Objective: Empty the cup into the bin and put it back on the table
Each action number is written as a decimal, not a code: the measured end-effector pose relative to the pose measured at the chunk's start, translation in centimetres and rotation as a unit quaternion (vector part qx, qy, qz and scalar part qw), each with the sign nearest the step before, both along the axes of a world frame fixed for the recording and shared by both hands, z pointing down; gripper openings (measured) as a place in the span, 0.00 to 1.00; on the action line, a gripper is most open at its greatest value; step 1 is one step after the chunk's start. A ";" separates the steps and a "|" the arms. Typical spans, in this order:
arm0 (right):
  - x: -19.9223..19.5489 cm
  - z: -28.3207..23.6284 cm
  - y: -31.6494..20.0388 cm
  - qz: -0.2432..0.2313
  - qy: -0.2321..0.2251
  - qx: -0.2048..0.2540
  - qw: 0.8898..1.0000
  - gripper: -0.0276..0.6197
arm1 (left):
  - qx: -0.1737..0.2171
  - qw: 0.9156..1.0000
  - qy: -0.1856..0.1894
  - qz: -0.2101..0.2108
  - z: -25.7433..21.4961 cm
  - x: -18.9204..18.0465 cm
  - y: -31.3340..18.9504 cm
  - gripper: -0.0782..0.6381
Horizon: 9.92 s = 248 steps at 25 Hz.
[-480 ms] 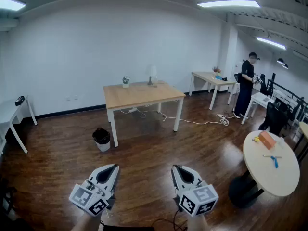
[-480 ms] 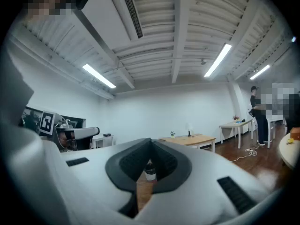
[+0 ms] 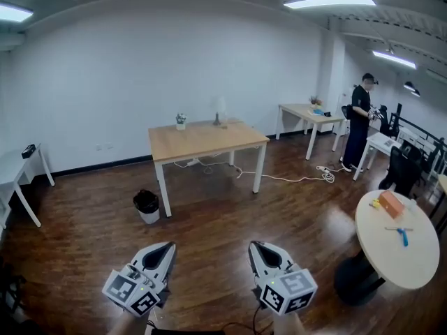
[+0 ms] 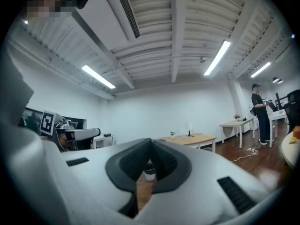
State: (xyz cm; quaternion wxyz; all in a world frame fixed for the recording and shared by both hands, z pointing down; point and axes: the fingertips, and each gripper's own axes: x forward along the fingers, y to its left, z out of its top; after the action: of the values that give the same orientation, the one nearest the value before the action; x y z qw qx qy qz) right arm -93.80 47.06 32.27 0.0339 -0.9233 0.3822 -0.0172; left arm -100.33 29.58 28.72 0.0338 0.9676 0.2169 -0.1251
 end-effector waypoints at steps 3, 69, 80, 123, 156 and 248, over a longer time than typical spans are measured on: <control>1.5 -0.1 -0.2 0.006 0.000 0.002 1.000 0.05 | -0.001 1.000 -0.001 0.007 0.0 1.7 -0.2 0.10; 48.4 -0.6 -8.5 -0.036 -0.014 0.005 0.999 0.05 | -0.007 1.000 -0.012 -0.025 -0.4 47.2 -8.8 0.10; 54.2 0.2 -9.2 -0.031 -0.026 0.005 0.999 0.05 | -0.011 0.999 -0.029 -0.016 0.7 53.4 -9.3 0.10; 78.6 0.4 -16.1 -0.024 -0.035 -0.026 0.999 0.05 | -0.023 0.998 -0.049 -0.012 1.6 78.4 -16.5 0.10; 96.6 0.0 -15.0 -0.106 -0.031 -0.003 0.994 0.05 | -0.009 0.994 -0.051 -0.091 1.2 93.6 -14.1 0.10; 137.7 0.9 -47.0 -0.204 -0.040 -0.060 0.976 0.05 | -0.048 0.982 -0.062 -0.173 1.5 130.7 -43.0 0.10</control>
State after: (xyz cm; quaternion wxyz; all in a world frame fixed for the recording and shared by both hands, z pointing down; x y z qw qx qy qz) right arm 43.87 0.05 33.12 -0.0111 -0.8248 0.5591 -0.0834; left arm 30.41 -13.40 30.26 0.0720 0.9936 0.0379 -0.0789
